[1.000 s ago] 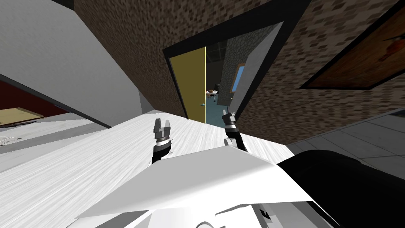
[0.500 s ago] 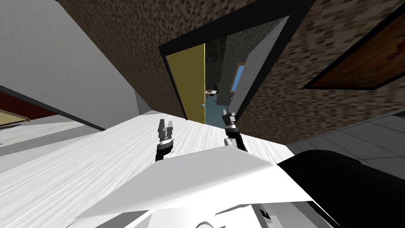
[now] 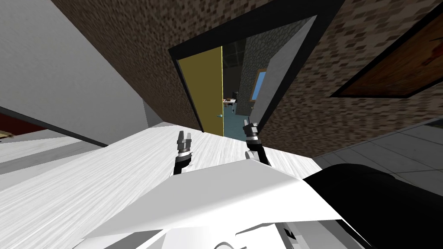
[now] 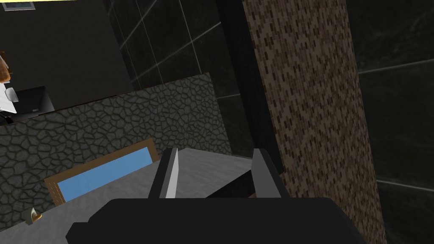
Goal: Push the door open
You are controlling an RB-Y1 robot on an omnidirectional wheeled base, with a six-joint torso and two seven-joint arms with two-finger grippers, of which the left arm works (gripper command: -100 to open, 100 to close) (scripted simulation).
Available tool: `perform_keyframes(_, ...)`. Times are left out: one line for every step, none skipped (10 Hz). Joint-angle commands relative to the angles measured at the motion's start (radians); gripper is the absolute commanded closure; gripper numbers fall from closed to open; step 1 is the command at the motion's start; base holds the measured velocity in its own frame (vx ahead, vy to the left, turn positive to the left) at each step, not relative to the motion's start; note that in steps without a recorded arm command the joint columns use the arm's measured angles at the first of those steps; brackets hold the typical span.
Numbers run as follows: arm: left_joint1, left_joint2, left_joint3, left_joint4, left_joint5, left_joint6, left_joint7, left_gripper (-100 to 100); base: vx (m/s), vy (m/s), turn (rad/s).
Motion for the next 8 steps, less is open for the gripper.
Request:
perform_keyframes(-0.016,0.004,-0.003,0.034,0.005,-0.002,-0.001,-100,0.098,-0.006,-0.054)
perform_keyframes(-0.025,0.006,-0.005,0.054,0.008,-0.004,-0.002,-100,0.105,-0.006,-0.045)
perform_keyframes(-0.034,0.008,-0.007,0.075,0.011,-0.006,-0.003,-100,0.093,0.002,-0.056)
perform_keyframes(-0.043,0.011,-0.009,0.095,0.013,-0.008,-0.003,-100,0.094,0.008,-0.061)
perform_keyframes(-0.052,0.013,-0.011,0.116,0.016,-0.010,-0.004,-100,0.102,0.004,-0.054)
perform_keyframes(-0.062,0.015,-0.013,0.139,0.020,-0.012,-0.005,-100,0.102,-0.011,-0.061)
perform_keyframes(-0.072,0.017,-0.015,0.161,0.023,-0.014,-0.006,-100,0.112,-0.004,-0.054)
perform_keyframes(-0.082,0.019,-0.017,0.184,0.026,-0.017,-0.006,-100,0.100,0.001,-0.059)
